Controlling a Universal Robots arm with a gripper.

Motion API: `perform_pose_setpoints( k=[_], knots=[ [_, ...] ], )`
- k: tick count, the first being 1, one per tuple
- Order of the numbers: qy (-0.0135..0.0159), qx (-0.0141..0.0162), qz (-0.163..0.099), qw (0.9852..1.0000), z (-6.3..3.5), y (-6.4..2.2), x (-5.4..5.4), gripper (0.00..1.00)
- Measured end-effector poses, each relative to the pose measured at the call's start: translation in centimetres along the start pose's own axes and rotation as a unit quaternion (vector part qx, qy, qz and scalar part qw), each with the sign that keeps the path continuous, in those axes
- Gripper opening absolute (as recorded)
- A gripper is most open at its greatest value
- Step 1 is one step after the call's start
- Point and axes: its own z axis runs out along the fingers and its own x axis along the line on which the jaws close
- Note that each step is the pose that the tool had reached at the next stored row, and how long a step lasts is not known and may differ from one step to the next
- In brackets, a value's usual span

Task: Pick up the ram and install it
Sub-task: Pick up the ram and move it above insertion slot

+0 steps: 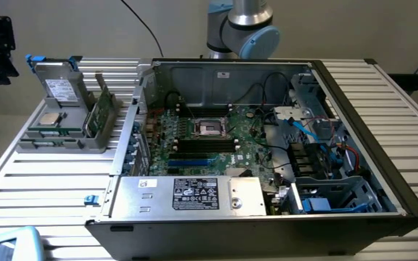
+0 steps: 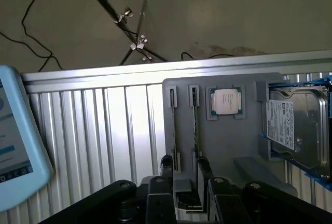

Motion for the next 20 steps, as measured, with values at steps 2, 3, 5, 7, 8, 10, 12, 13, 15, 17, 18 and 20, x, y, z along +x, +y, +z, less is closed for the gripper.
perform_pose_setpoints(
  k=[2,3,5,7,8,10,12,13,15,17,18,20],
  knots=[
    [0.0,0.0,0.0,1.0,0.0,0.0,0.0,0.36],
    [0.0,0.0,0.0,1.0,0.0,0.0,0.0,0.43],
    [0.0006,0.0001,0.0,1.0,0.07,-0.03,0.0,0.43],
    [0.0027,0.0001,0.0,1.0,0.2,-0.18,0.0,0.43],
    [0.0032,0.0003,0.0,1.0,0.35,-0.28,0.0,0.43],
    [0.0037,0.0003,0.0,1.0,0.67,-0.52,-0.1,0.43],
    [0.0037,0.0006,0.0,1.0,1.02,-0.55,-0.1,0.43],
    [0.0037,0.0006,0.0,1.0,1.14,-0.56,-0.1,0.43],
    [0.0039,0.0006,0.0,1.0,1.3,-0.59,-0.1,0.43],
    [0.0037,0.0007,0.0,1.0,1.5,-0.58,-0.2,0.43],
    [0.0038,0.0006,0.0,1.0,1.56,-0.58,-0.2,0.43],
    [0.0039,0.0007,0.0,1.0,1.64,-0.58,-0.2,0.43]
  ],
)
